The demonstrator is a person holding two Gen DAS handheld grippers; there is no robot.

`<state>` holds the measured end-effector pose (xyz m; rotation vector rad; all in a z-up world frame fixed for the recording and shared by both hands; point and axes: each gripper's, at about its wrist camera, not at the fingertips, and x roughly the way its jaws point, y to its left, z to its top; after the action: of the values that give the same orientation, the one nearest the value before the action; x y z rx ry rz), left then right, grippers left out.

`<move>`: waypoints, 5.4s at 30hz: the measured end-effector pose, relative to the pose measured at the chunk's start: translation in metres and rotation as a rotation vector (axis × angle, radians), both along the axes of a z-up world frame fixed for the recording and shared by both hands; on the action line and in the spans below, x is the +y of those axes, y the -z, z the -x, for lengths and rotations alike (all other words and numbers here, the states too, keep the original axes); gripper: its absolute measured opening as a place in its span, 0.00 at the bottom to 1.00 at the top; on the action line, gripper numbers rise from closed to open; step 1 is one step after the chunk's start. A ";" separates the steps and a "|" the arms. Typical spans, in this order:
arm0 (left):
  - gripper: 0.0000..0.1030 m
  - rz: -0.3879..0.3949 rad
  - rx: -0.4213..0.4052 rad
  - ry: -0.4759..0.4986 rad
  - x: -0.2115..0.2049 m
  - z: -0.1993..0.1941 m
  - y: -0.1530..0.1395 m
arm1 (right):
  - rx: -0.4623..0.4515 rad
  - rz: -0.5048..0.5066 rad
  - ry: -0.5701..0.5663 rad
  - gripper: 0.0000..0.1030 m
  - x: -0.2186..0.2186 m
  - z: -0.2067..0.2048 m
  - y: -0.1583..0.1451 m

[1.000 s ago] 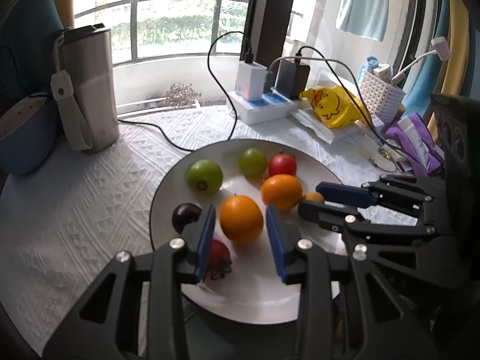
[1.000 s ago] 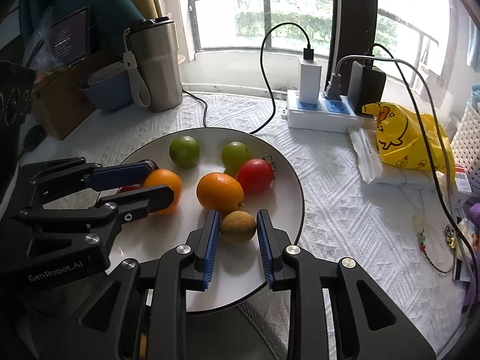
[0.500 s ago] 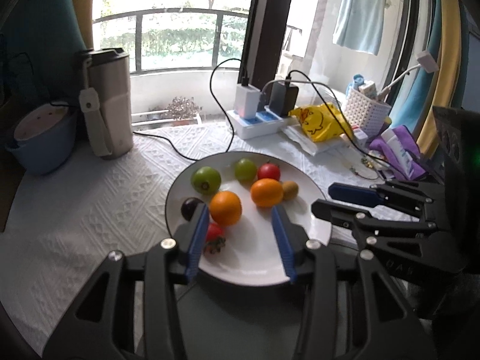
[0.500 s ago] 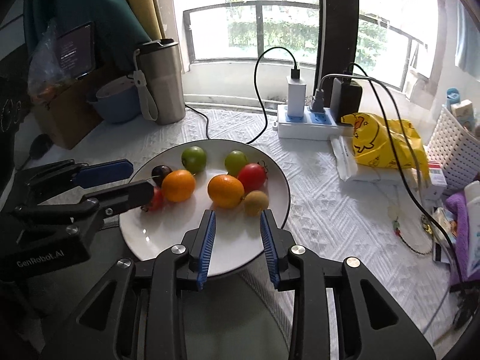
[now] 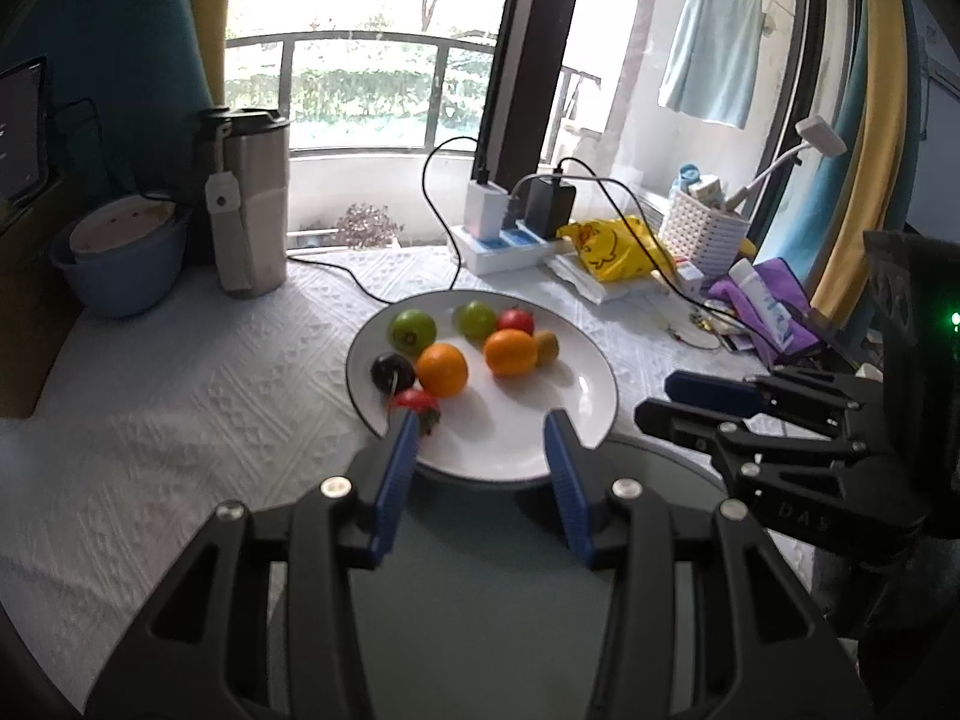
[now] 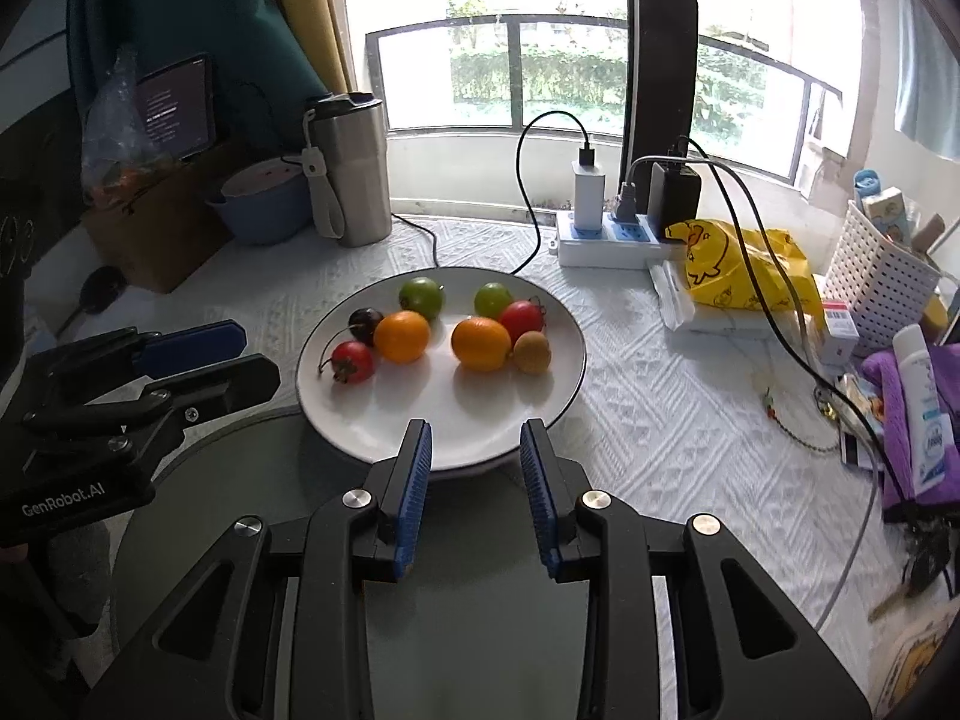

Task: Organize fruits
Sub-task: 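Move both tools back to the mat and grasp the second kiwi with the right tool, then grasp the dark plum with the left tool while the right tool holds the kiwi, then carry the plum and kiwi onto the white plate and release both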

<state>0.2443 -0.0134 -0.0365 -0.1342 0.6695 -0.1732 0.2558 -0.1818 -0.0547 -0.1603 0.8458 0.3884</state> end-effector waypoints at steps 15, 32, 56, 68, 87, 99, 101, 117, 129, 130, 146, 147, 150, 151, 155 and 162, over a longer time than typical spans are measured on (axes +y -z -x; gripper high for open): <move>0.44 0.013 0.013 -0.022 0.008 0.047 0.019 | 0.049 -0.005 -0.001 0.32 0.004 0.036 0.021; 0.44 0.027 0.059 -0.059 0.020 0.053 0.043 | 0.113 -0.007 -0.031 0.39 0.019 0.029 0.050; 0.45 -0.037 0.101 -0.012 -0.029 0.026 0.043 | 0.083 -0.056 -0.030 0.29 -0.022 0.029 0.034; 0.48 -0.109 0.172 0.077 -0.082 0.001 0.055 | 0.059 -0.111 0.017 0.29 -0.063 0.013 0.028; 0.42 -0.116 0.233 -0.093 -0.071 -0.029 0.064 | 0.074 -0.163 0.010 0.29 -0.072 0.002 0.035; 0.28 -0.058 0.238 -0.062 -0.065 -0.020 0.062 | 0.063 -0.137 0.004 0.29 -0.065 0.006 0.031; 0.28 -0.049 0.232 -0.048 -0.065 -0.015 0.060 | 0.059 -0.132 0.004 0.29 -0.063 0.008 0.029; 0.28 -0.033 0.144 -0.026 -0.043 0.011 0.033 | 0.030 -0.089 -0.039 0.29 -0.028 0.021 0.010; 0.28 -0.057 0.091 -0.005 -0.031 -0.009 0.020 | 0.024 -0.066 -0.051 0.29 -0.012 0.003 0.005; 0.28 -0.057 0.090 -0.004 -0.030 -0.012 0.019 | 0.025 -0.065 -0.054 0.29 -0.011 -0.001 0.006; 0.28 -0.070 0.130 0.003 -0.024 -0.056 0.033 | 0.063 -0.071 -0.075 0.29 0.001 -0.048 0.025; 0.28 -0.070 0.136 0.003 -0.024 -0.058 0.035 | 0.068 -0.070 -0.075 0.29 0.001 -0.049 0.027; 0.28 -0.067 0.155 0.007 -0.024 -0.062 0.040 | 0.084 -0.069 -0.077 0.29 0.002 -0.053 0.034; 0.28 -0.065 0.159 0.007 -0.024 -0.063 0.041 | 0.089 -0.067 -0.078 0.29 0.003 -0.054 0.036; 0.28 -0.062 0.166 0.003 -0.024 -0.064 0.043 | 0.094 -0.068 -0.081 0.29 0.003 -0.055 0.040; 0.29 -0.065 0.190 -0.011 -0.023 -0.066 0.047 | 0.095 -0.058 -0.087 0.29 0.006 -0.056 0.041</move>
<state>0.3103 -0.0367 -0.0834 -0.0926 0.8622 -0.1294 0.3121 -0.1755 -0.0955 -0.1256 0.9221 0.5052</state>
